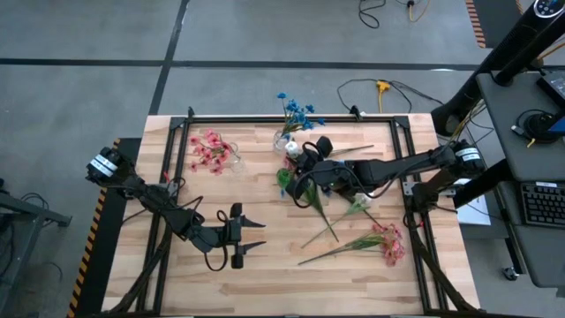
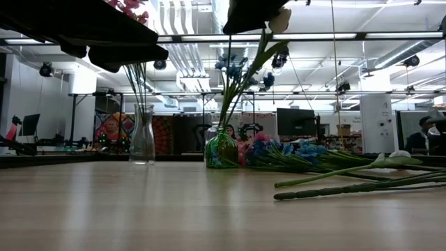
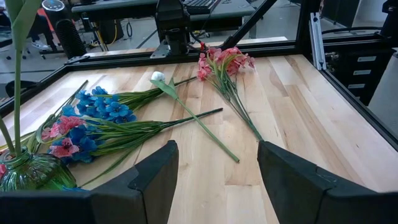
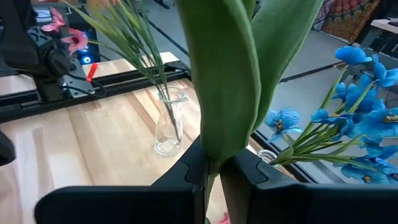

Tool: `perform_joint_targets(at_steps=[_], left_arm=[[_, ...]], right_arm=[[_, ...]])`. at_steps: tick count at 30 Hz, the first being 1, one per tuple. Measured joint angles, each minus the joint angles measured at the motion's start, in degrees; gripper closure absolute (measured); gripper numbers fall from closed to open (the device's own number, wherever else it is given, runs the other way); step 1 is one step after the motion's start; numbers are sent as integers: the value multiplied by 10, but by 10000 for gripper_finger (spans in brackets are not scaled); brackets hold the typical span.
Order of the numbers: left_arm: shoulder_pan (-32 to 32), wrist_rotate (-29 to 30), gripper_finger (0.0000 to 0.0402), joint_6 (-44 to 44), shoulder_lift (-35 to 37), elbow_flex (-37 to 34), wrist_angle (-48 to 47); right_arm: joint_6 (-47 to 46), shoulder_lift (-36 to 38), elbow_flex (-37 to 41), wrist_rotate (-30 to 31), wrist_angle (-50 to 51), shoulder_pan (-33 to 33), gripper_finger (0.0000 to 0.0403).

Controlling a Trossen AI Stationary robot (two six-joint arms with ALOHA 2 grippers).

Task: Sort flowers into vase by color
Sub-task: Put the left white tulip flower into the green vase

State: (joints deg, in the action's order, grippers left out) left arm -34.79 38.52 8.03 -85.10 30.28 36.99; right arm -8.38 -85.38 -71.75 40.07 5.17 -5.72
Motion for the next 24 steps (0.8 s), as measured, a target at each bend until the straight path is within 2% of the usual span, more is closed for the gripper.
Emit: perform_joint_targets(at_steps=[24], left_arm=[[0, 0, 198, 0, 0, 0, 0]], right_arm=[[-2, 0, 8, -1, -18, 6, 380]])
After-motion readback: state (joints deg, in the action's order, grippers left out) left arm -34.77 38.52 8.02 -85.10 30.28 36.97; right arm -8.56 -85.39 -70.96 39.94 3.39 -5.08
